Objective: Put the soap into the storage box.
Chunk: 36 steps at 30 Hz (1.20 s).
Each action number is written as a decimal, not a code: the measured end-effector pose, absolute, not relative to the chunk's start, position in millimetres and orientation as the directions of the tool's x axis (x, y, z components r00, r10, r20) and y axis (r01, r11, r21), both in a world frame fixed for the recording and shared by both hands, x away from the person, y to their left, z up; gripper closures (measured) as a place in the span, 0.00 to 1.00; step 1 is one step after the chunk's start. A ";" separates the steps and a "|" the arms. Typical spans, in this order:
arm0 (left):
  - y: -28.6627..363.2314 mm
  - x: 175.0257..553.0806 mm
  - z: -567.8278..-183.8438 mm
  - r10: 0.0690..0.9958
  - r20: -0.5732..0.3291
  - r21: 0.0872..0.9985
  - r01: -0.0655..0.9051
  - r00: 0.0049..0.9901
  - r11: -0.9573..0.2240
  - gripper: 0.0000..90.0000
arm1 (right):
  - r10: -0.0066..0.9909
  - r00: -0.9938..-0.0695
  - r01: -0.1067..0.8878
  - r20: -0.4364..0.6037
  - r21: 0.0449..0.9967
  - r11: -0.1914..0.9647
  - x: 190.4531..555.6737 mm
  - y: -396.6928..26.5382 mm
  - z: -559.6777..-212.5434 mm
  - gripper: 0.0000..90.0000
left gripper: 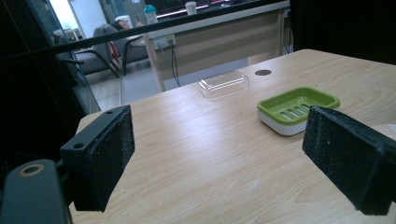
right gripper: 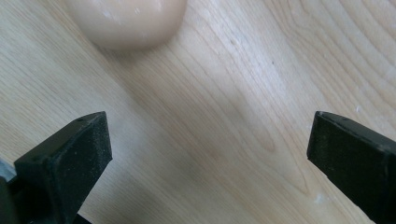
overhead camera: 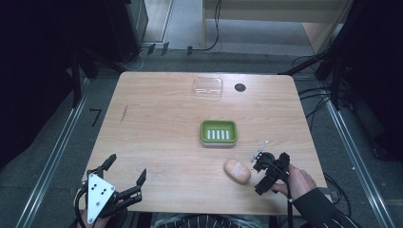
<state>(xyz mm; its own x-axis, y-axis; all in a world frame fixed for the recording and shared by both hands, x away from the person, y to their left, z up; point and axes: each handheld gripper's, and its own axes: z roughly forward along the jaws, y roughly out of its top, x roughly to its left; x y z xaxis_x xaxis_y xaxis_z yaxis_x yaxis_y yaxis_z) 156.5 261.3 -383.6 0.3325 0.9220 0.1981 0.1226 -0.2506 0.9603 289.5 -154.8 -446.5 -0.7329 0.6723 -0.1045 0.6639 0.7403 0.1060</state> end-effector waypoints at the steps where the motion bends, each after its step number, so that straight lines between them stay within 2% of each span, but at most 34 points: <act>1: 261.5 156.5 -383.6 0.923 0.194 0.962 0.122 0.332 -0.246 0.11 | 0.672 -0.733 0.664 -0.105 0.105 0.741 289.8 -153.2 -446.3 0.00; 36: 262.3 156.0 -383.7 0.922 0.197 0.961 0.122 0.333 -0.249 0.11 | 0.623 -0.779 0.614 -0.073 0.112 0.781 304.8 -115.2 -443.6 0.00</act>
<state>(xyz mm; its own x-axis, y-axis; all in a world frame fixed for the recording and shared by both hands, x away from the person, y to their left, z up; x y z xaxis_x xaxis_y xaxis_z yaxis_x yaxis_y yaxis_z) 156.0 262.3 -383.7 0.3331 0.9221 0.1970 0.1222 -0.2494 0.9607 304.8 -115.2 -443.6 -0.7790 0.6228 -0.0729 0.6141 0.7812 0.1123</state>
